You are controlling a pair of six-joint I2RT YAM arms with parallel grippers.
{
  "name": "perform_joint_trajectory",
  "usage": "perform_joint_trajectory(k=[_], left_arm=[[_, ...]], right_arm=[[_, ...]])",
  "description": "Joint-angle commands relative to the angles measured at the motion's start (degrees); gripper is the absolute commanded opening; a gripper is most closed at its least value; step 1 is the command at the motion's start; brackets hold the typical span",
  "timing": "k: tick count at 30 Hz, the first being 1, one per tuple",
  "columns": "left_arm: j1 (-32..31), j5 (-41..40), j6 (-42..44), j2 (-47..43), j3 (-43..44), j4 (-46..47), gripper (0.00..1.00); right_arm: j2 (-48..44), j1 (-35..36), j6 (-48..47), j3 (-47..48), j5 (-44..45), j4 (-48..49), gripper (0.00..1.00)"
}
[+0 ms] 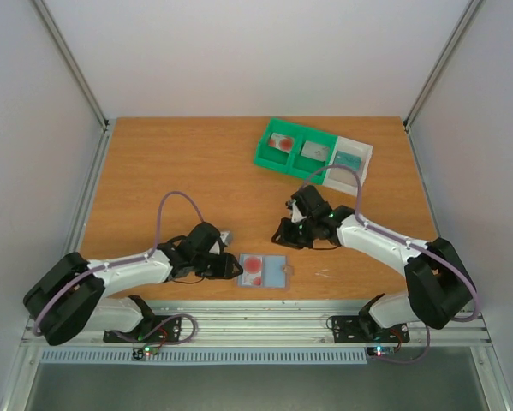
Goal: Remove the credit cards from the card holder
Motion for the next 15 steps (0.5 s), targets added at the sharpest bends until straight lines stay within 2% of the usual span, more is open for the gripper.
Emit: perform_joint_trajectory(k=[1,5,9,12,15], left_arm=[[0.17,-1.79,-3.59,-5.50,-0.54,0.69,0.39],[0.19,-0.99,-4.89,-8.38,-1.29,3.06,0.32],[0.13,-0.98,-4.75,-7.28,-1.65,4.80,0.13],[0.13,-0.43,-5.02,-5.80,-3.15,8.81,0.03],[0.15,0.28,-5.00,-4.21,-3.91,10.90,0.00]], right_arm=[[-1.73,5.59,4.32,-3.29,1.78,6.68,0.20],[-0.68,9.56,5.99,-5.51,2.02,10.41,0.19],[-0.38,11.19,6.97,-6.65,3.42,11.96,0.19],[0.33,12.06,7.60,-7.62,3.86,13.21,0.18],[1.21,13.01,8.45,-8.03,4.66,13.08,0.17]])
